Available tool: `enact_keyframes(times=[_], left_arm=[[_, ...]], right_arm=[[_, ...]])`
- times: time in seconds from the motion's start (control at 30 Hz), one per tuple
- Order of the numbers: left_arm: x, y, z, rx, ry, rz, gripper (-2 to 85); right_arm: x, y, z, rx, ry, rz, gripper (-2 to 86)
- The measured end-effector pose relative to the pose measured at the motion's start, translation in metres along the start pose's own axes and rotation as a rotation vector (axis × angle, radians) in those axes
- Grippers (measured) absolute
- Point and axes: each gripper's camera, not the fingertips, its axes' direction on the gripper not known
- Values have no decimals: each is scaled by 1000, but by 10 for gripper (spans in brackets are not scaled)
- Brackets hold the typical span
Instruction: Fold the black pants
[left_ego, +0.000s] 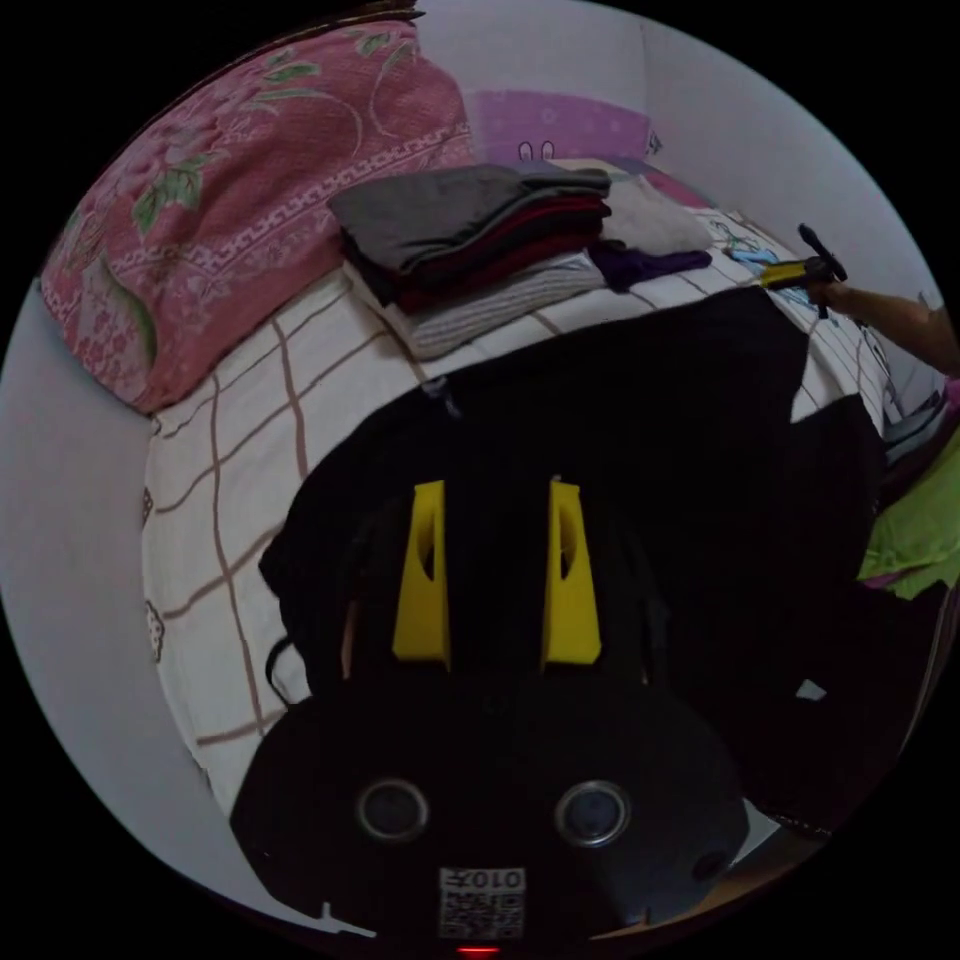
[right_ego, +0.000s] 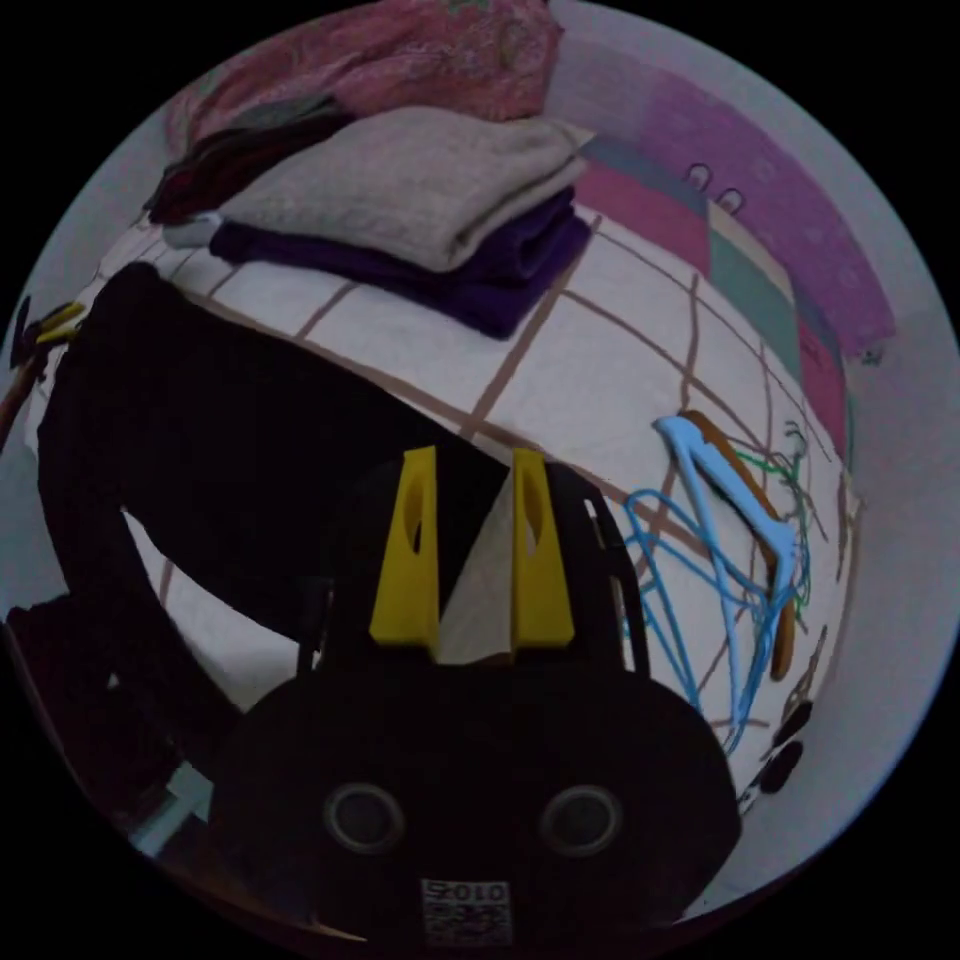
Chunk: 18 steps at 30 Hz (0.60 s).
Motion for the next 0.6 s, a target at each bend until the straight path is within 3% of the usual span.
enact_keyframes(times=[0.3,0.43,0.6], left_arm=[[44,-4,6,-27,25,-3,148],[45,-4,-1,-31,17,-20,147],[41,-16,-8,-56,-90,-47,148]], right_arm=[[19,-5,-3,74,-50,2,39],[59,-5,4,-26,-116,217,39],[55,-18,8,-35,-8,183,54]])
